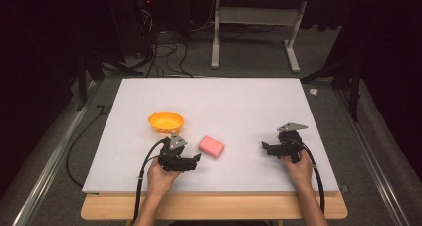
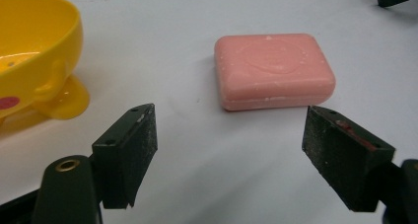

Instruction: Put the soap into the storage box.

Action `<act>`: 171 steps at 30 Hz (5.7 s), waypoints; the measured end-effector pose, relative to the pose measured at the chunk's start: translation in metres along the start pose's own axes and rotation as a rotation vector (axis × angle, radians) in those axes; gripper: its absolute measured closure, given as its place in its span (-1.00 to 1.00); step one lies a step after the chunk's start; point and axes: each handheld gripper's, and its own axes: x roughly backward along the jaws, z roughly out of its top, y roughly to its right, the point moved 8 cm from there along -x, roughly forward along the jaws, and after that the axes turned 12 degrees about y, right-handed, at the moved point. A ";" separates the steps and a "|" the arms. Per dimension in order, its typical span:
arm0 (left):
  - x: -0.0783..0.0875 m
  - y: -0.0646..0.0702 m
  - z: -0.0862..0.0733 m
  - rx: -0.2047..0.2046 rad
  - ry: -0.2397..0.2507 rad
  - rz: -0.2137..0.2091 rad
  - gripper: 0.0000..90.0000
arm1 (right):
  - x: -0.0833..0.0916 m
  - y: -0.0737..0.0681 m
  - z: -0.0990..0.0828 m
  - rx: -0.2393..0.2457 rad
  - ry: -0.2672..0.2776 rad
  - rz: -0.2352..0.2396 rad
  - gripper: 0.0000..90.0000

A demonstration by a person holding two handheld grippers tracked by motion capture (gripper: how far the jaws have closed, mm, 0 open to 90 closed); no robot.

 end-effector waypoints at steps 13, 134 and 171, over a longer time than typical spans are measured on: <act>-0.016 0.017 0.016 -0.019 0.008 -0.020 -0.54 | 0.000 0.000 0.000 0.000 0.000 0.000 -0.67; 0.005 -0.006 0.038 0.064 0.018 0.082 -0.69 | 0.000 0.000 0.000 0.003 -0.001 0.000 -0.67; 0.036 -0.061 0.060 0.153 0.077 0.167 -0.69 | 0.000 0.000 0.000 0.005 0.003 0.000 -0.67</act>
